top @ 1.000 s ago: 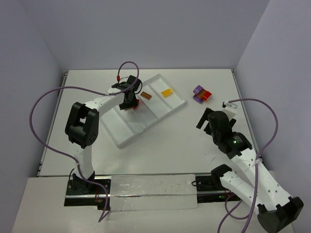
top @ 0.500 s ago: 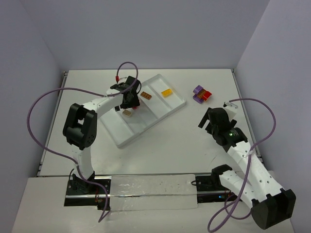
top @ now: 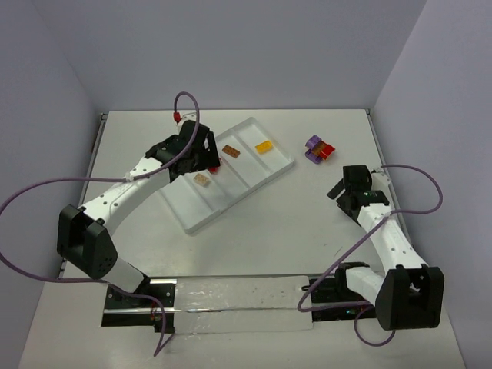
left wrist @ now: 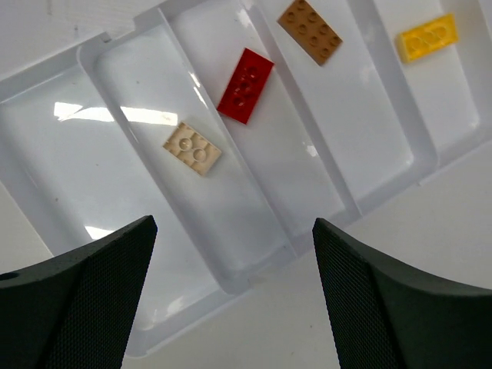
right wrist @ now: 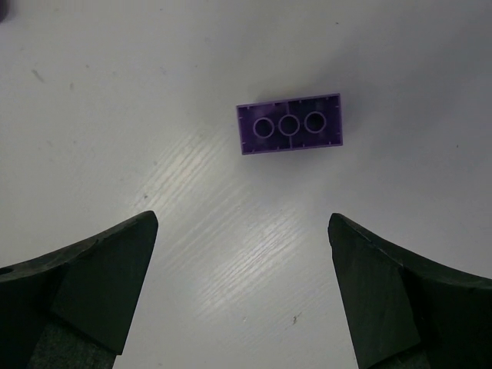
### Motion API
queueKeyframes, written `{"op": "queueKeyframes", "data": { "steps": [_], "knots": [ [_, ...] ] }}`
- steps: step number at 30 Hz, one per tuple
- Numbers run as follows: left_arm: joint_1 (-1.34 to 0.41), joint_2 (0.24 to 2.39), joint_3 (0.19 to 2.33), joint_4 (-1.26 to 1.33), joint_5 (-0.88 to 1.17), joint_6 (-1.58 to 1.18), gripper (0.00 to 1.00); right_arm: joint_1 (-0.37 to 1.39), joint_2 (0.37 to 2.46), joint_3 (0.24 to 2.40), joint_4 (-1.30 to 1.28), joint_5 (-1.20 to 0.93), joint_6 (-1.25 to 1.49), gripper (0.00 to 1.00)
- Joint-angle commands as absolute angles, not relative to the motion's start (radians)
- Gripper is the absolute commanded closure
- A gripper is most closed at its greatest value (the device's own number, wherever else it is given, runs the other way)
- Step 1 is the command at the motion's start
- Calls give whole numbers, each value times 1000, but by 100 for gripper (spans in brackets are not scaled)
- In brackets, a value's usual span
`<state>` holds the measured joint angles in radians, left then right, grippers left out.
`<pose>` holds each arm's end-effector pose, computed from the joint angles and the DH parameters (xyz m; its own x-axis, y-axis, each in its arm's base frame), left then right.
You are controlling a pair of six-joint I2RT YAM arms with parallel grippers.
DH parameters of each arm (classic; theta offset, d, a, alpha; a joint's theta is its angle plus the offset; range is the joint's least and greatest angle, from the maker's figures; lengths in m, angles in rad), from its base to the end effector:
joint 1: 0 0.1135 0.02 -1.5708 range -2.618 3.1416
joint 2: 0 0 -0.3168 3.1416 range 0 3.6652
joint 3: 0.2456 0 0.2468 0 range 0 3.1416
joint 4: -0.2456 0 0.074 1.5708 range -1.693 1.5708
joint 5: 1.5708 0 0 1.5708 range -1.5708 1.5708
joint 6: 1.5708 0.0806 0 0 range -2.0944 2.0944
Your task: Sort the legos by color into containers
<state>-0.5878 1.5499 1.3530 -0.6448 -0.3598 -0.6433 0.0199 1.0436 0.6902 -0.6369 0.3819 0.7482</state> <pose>0.3149 -0.1757 0.3308 -0.6908 -0.2143 -0.6905 -0.1131 0.9753 -0.1895 0.1881 -0.0263 0.2363 -0.4863 0.6218 -0.6140 0.7050 0.6943 0.1447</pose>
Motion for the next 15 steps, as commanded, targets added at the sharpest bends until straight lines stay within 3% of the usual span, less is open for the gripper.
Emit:
{"op": "queueKeyframes", "data": {
  "steps": [1,15],
  "knots": [
    [-624,1505,1336,-616,-309,-616,10,-33,1079,684,-569,426,797,0],
    [-643,1466,1321,-612,-332,-586,9,-219,1287,685,-401,311,773,0]
  ]
}}
